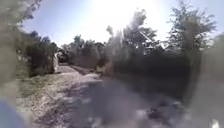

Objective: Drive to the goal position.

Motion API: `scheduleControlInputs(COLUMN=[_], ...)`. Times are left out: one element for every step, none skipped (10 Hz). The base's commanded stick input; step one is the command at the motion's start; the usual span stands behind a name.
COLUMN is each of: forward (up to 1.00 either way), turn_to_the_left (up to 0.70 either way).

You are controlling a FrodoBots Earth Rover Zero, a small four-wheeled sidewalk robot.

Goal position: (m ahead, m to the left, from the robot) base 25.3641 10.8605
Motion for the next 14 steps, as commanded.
scheduleControlInputs(forward=[0.7,0.7,0.7,0.7,0.7,0.7,0.7,0.7,0.7,0.7,0.7,0.7,0.7,0.7], turn_to_the_left=[0.0,0.0,0.0,0.0,0.04,0.35,0.35,0.35,0.35,0.35,0.06,0.0,0.0,0.0])
